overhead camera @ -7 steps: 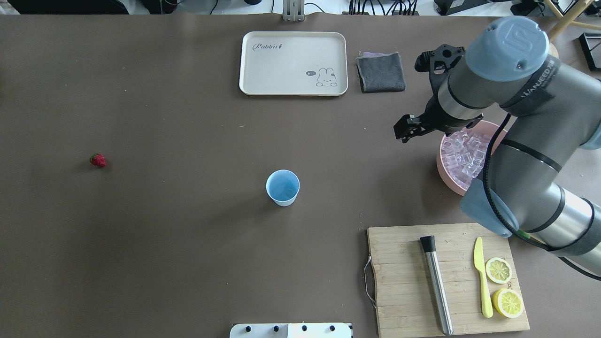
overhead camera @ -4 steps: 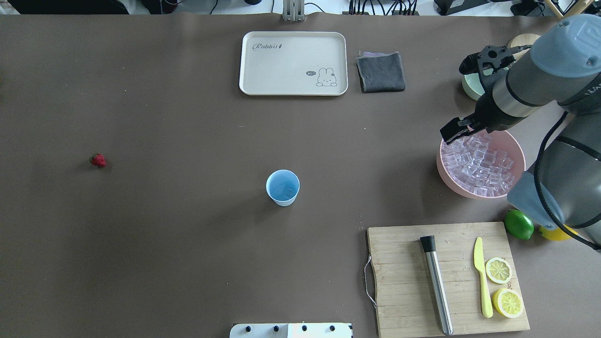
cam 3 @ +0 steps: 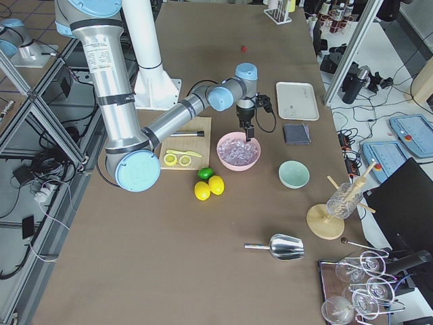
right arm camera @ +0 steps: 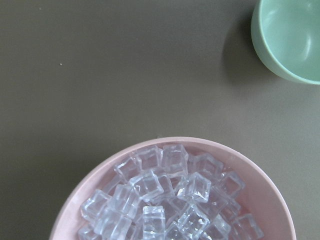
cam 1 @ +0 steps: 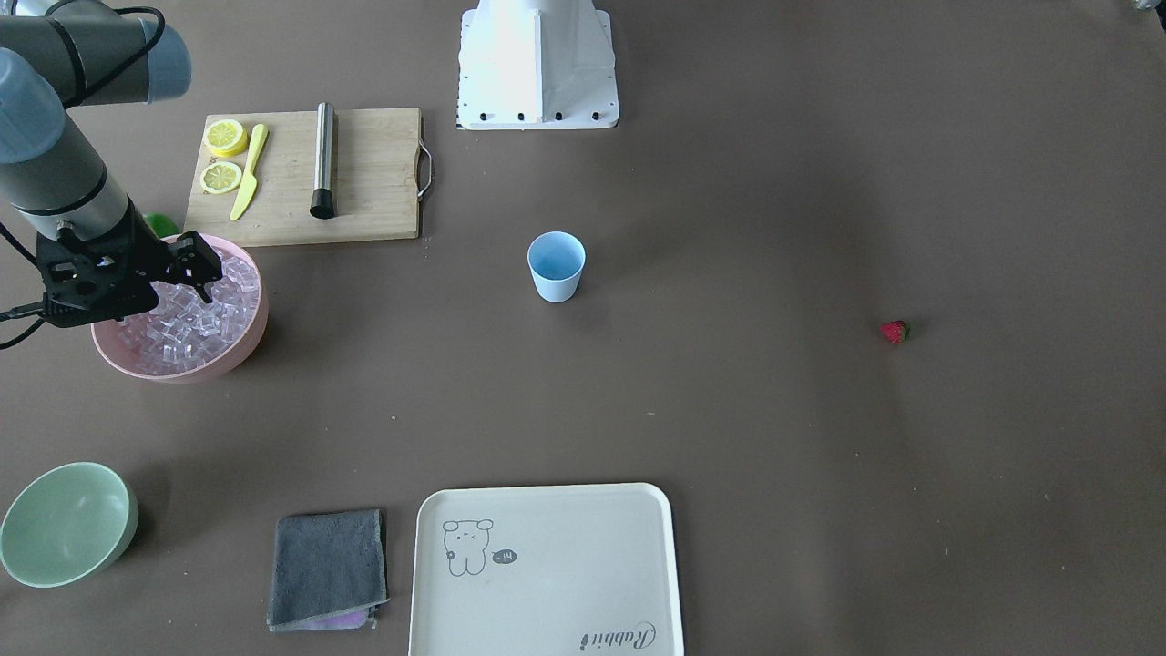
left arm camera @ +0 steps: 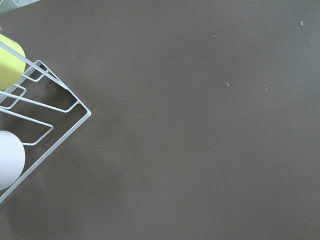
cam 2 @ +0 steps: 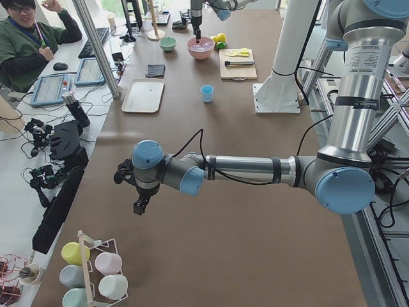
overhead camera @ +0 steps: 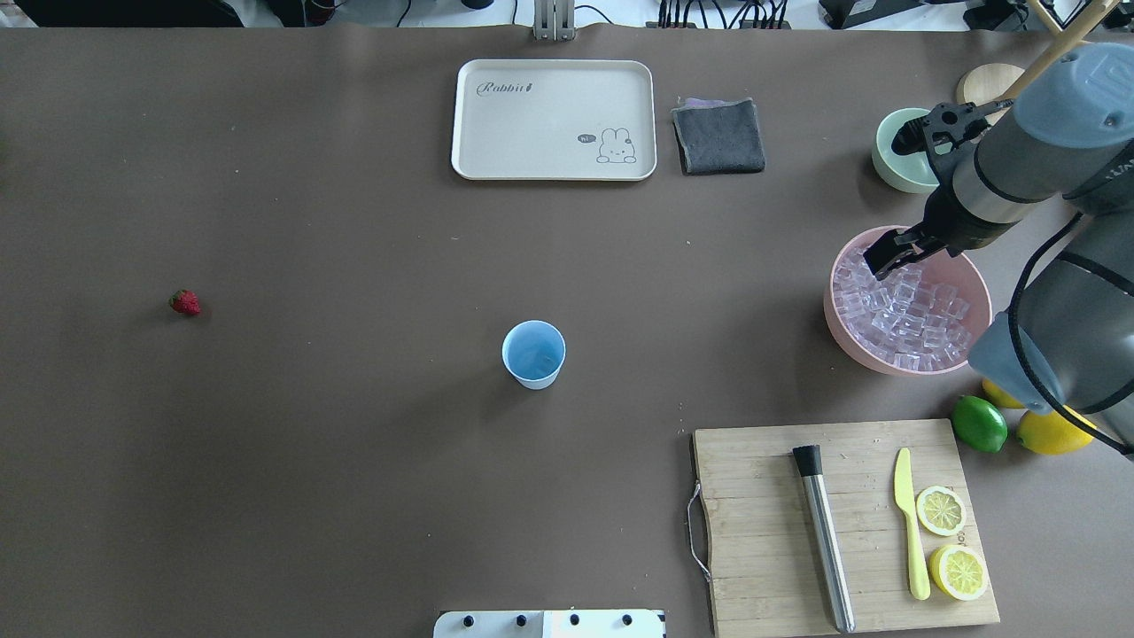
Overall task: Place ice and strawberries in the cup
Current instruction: 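Lower the right gripper into the ice and grasp a cube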
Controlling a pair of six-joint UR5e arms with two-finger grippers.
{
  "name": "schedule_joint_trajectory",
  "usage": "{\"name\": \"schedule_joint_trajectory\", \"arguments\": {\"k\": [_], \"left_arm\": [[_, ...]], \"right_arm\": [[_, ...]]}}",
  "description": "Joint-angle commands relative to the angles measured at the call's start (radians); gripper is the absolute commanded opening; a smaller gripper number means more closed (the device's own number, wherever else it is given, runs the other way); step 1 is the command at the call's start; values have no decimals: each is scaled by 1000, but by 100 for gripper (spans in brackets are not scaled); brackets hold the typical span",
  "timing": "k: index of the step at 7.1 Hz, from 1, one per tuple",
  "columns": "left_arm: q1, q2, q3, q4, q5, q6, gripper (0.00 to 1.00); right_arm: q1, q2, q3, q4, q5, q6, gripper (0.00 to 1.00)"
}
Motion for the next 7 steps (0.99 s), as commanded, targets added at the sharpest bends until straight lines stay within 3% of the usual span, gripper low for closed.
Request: {"name": "schedule_joint_trajectory", "arguments": {"k": [1, 3, 5, 7], "left_arm": [[0, -1, 1, -1, 0, -1, 98], [0, -2, -1, -1, 0, -1, 98], [0, -8, 4, -1, 2, -1, 98], [0, -8, 4, -1, 2, -1, 98]], "right_arm": [[-3, -1, -27, 0, 0, 4, 100], [-26, -11, -38, 32, 1, 54, 100], [-47, -23, -149, 237, 0, 142, 100], [-50, -37, -151, 278, 6, 143, 100]]}}
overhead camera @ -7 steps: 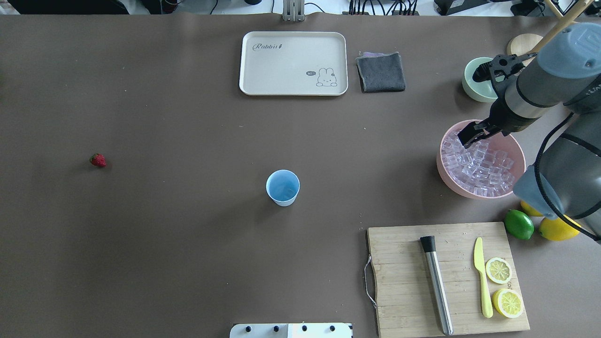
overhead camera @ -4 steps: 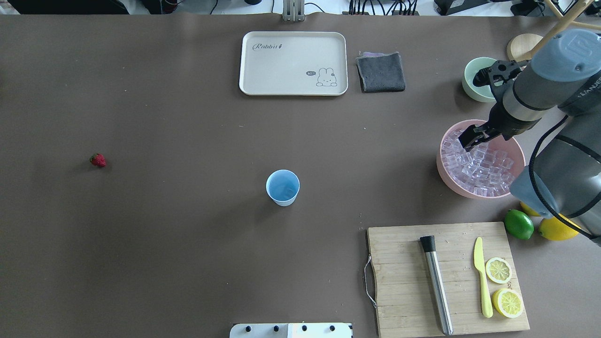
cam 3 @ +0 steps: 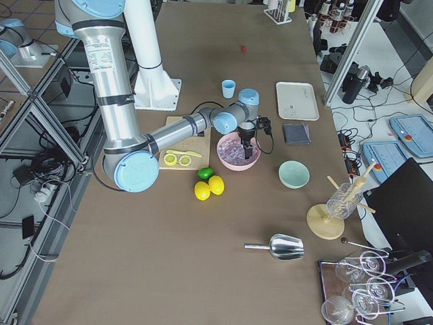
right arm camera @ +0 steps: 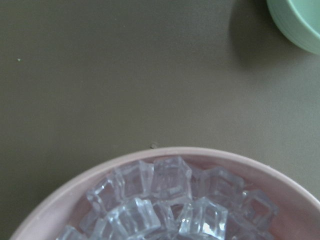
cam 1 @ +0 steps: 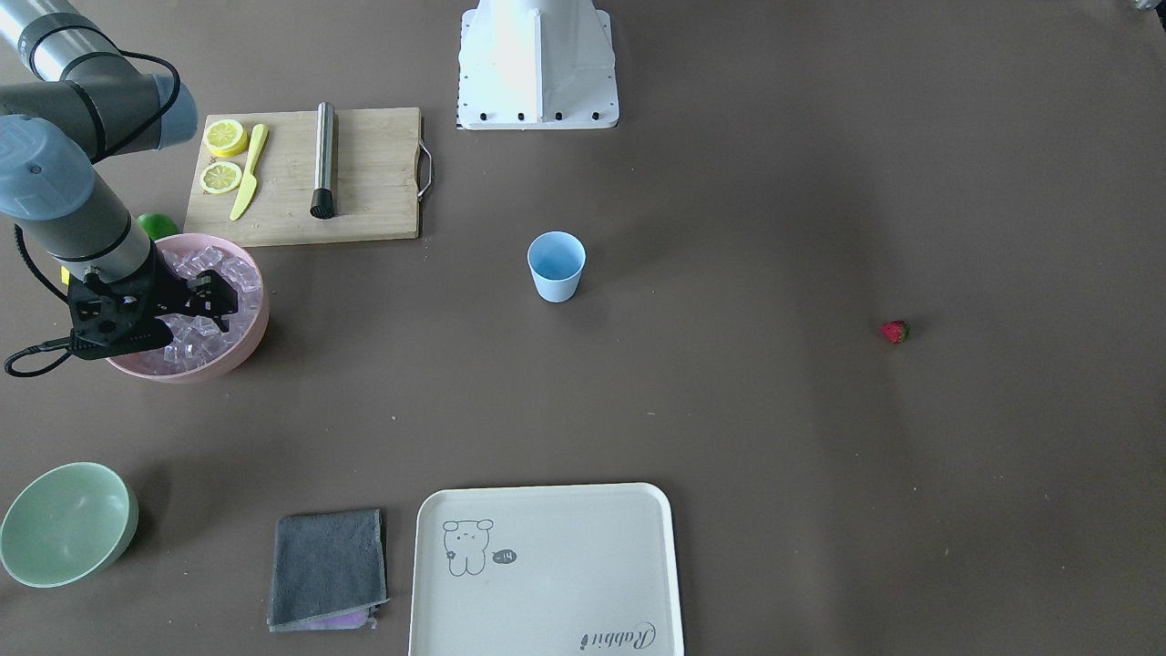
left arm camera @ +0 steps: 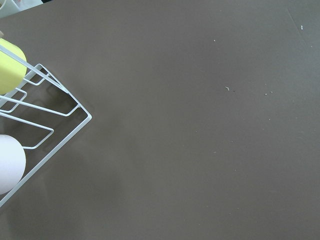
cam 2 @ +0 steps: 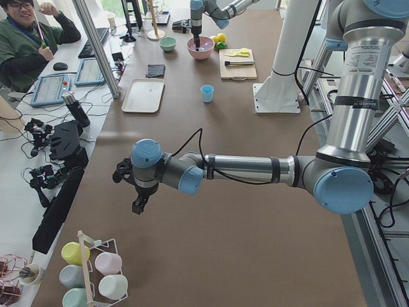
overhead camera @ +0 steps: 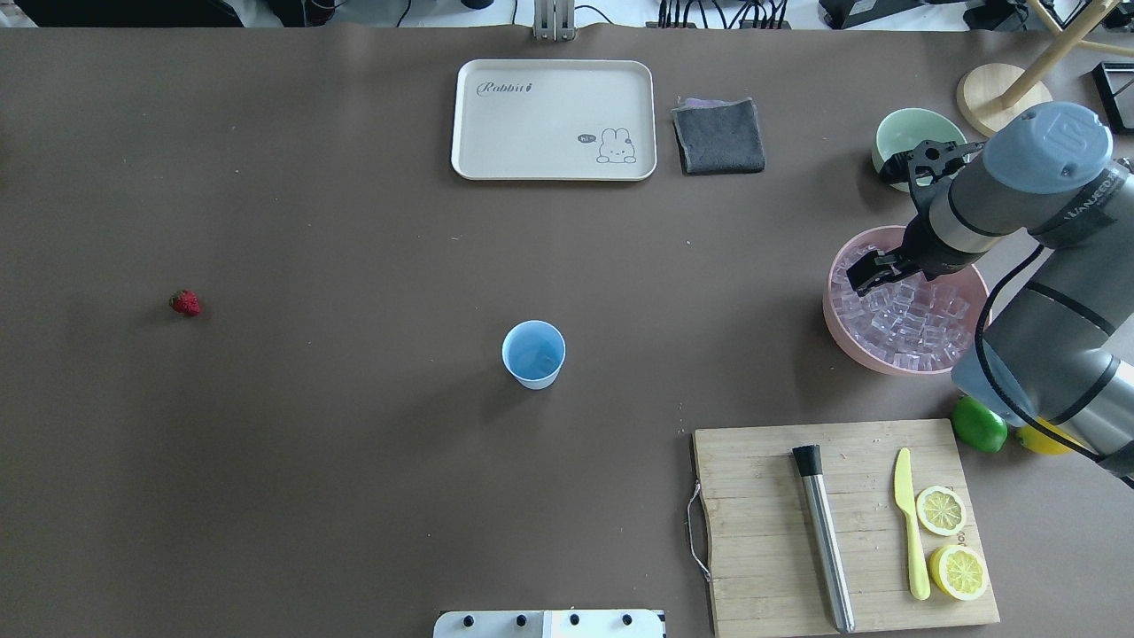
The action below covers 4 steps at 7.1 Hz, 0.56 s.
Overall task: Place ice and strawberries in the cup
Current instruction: 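Lower the right gripper into the ice and grasp a cube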
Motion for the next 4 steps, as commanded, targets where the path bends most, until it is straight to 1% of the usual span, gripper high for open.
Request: {"name": "schedule_joint_trajectory", "arguments": {"k": [1, 2, 3, 4], "left_arm": [[0, -2, 0, 0, 0, 0, 98], [0, 0, 0, 0, 0, 0, 98], [0, 0, 0, 0, 0, 0, 98], [0, 0, 0, 0, 0, 0, 98]], "right_arm": [[-2, -10, -6, 29, 14, 8, 100], [-3, -31, 14, 30, 15, 16, 100], [-3, -63, 51, 30, 15, 16, 89], [-3, -83, 69, 30, 15, 16, 62]]}}
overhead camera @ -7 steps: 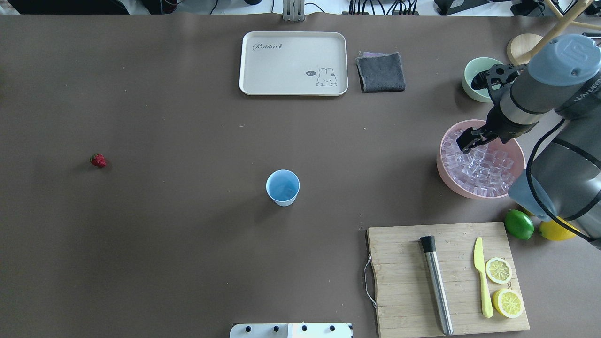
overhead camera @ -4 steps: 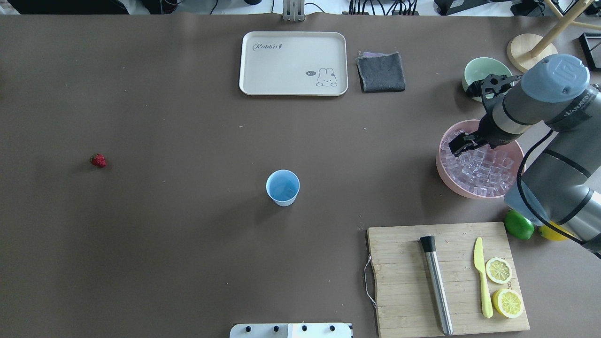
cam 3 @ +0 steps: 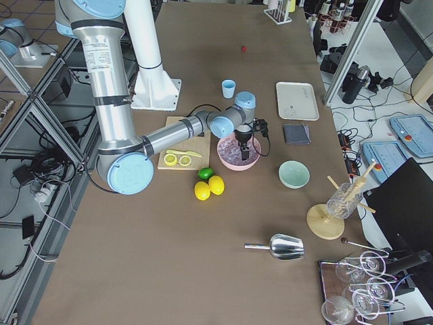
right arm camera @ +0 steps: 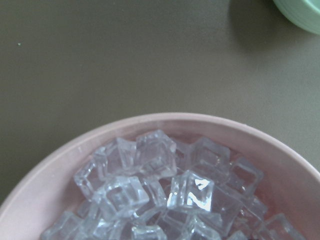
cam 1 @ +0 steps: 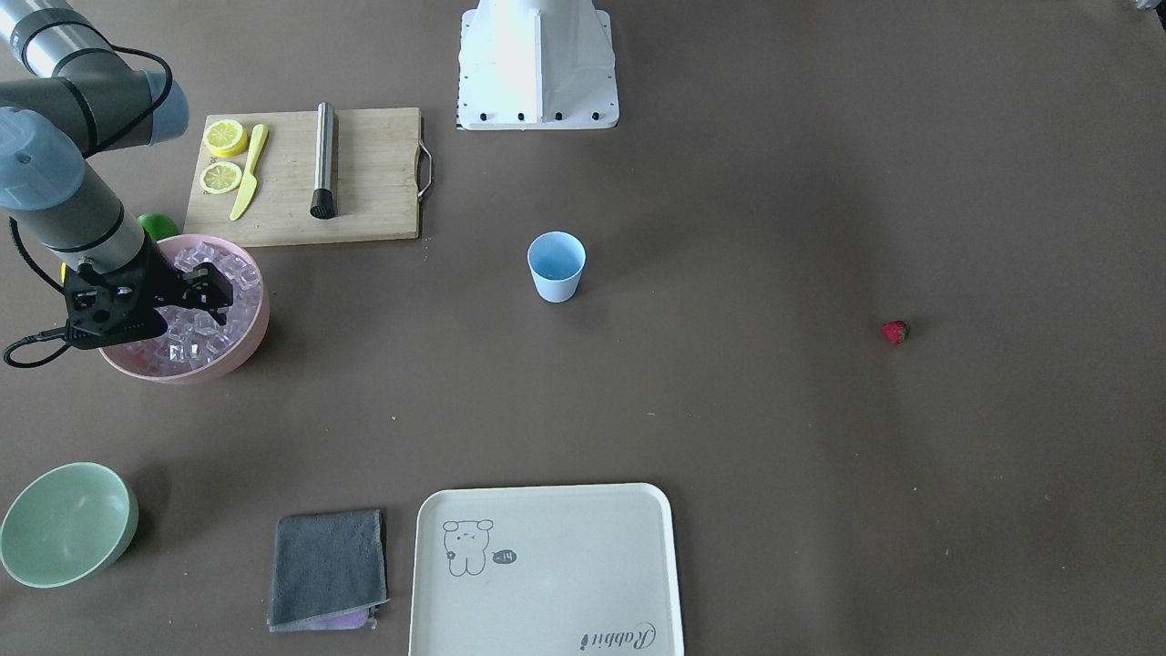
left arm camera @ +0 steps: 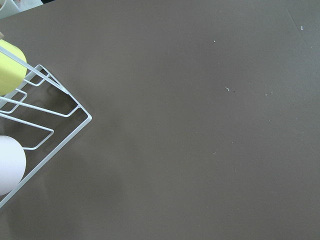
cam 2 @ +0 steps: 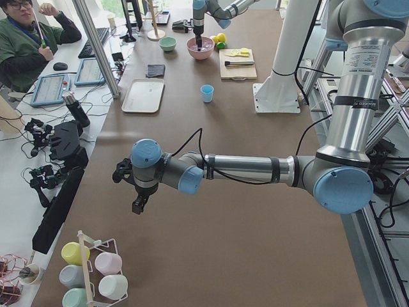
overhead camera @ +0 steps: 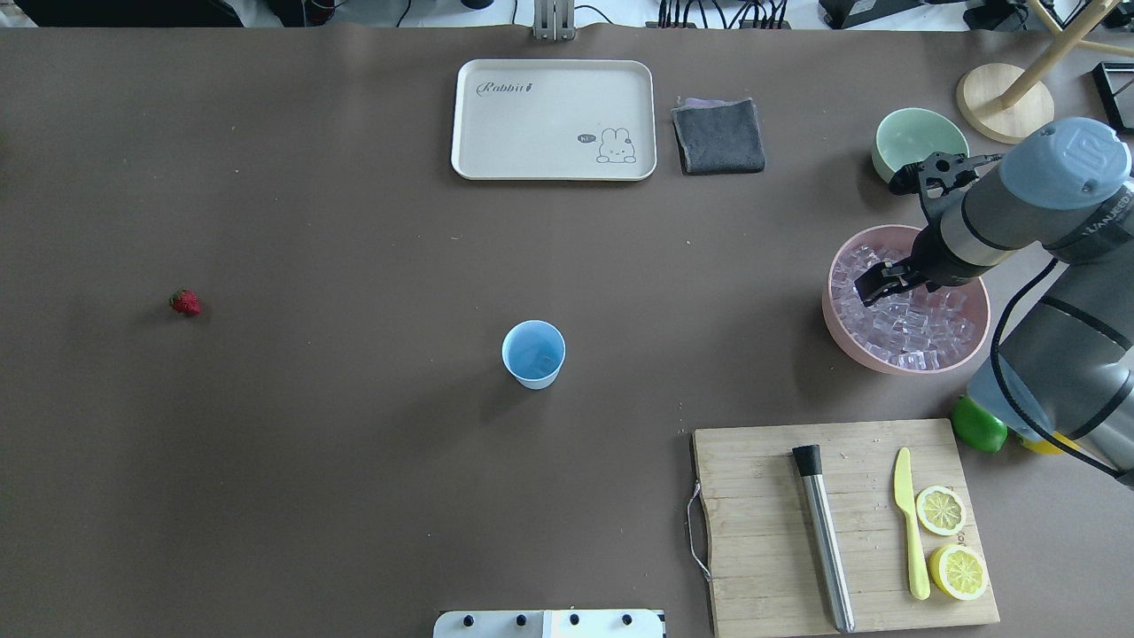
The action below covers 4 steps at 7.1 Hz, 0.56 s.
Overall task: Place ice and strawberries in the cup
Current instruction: 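Lower the right gripper into the ice and grasp a cube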
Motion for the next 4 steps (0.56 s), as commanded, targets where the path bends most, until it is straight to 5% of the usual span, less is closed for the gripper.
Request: {"name": "schedule_joint_trajectory", "arguments": {"k": [1, 4], "left_arm": [[0, -1, 0, 0, 0, 0, 98], [0, -1, 0, -2, 0, 0, 98]], "right_arm": [[0, -32, 29, 0, 1, 1, 59], [-16, -20, 21, 0, -8, 1, 66]]}}
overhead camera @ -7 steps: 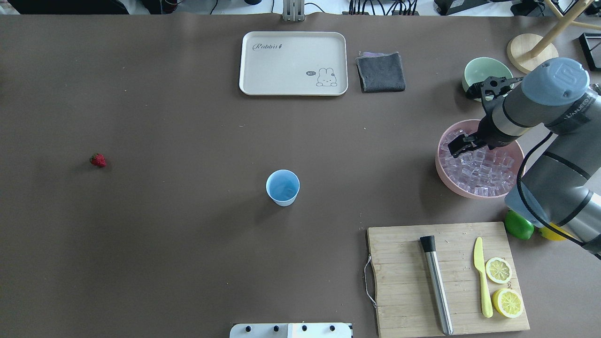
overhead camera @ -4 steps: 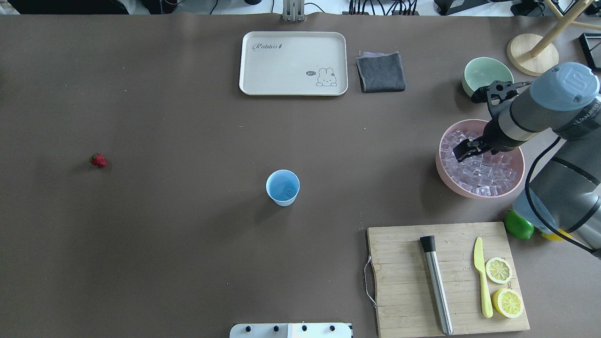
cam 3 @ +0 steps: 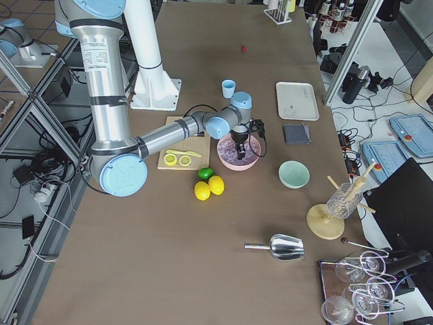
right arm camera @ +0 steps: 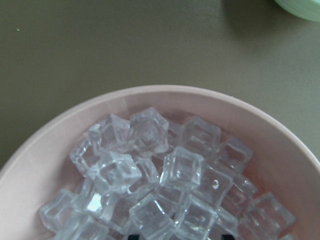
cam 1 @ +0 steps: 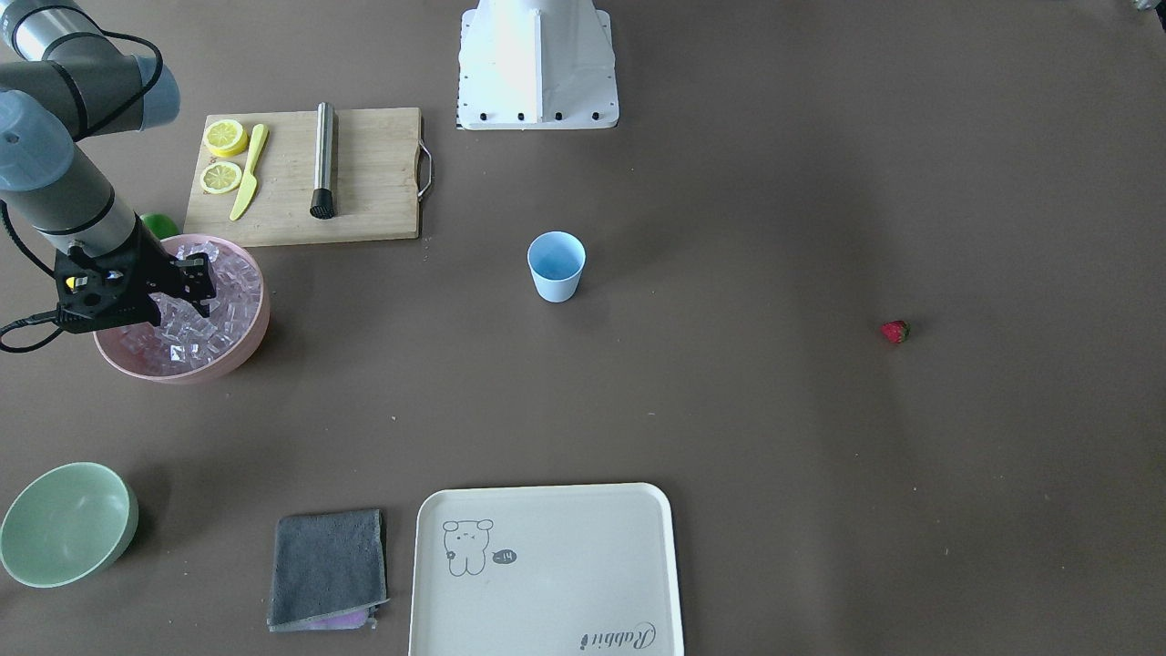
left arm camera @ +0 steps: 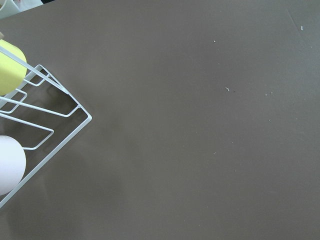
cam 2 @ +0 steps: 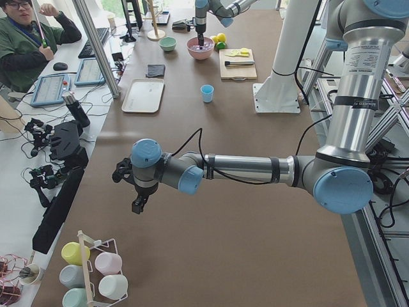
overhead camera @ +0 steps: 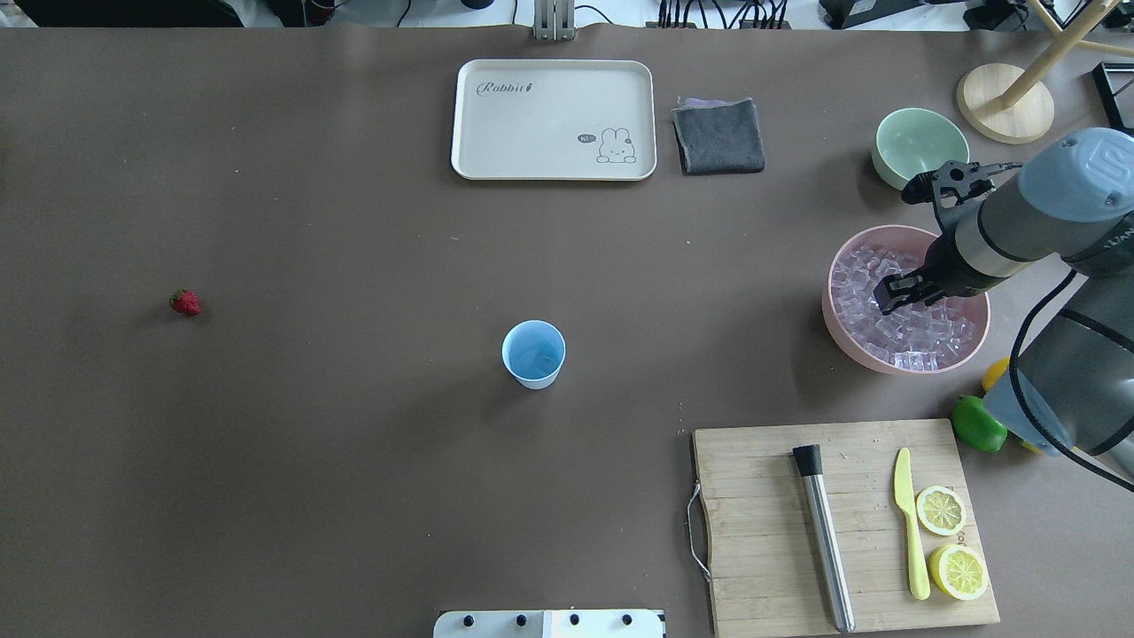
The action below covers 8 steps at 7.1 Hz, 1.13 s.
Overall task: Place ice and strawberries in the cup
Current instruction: 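Lift the ice cube and carry it with the right gripper to the blue cup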
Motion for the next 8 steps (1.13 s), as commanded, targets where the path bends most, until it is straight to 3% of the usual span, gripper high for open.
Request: {"name": "schedule_joint_trajectory", "arguments": {"k": [1, 2, 4, 5, 8], "left_arm": [[0, 0, -2, 0, 0, 0, 98], [0, 0, -2, 0, 0, 0, 98], [0, 0, -2, 0, 0, 0, 98], [0, 0, -2, 0, 0, -2, 98], [0, -2, -5, 0, 0, -2, 98]], "right_arm": [[-9, 4, -6, 0, -5, 0, 73], [-13, 6, -9, 0, -8, 0, 81], [-18, 6, -9, 0, -8, 0, 81], [-21, 6, -9, 0, -8, 2, 74], [-21, 14, -7, 0, -2, -3, 3]]}}
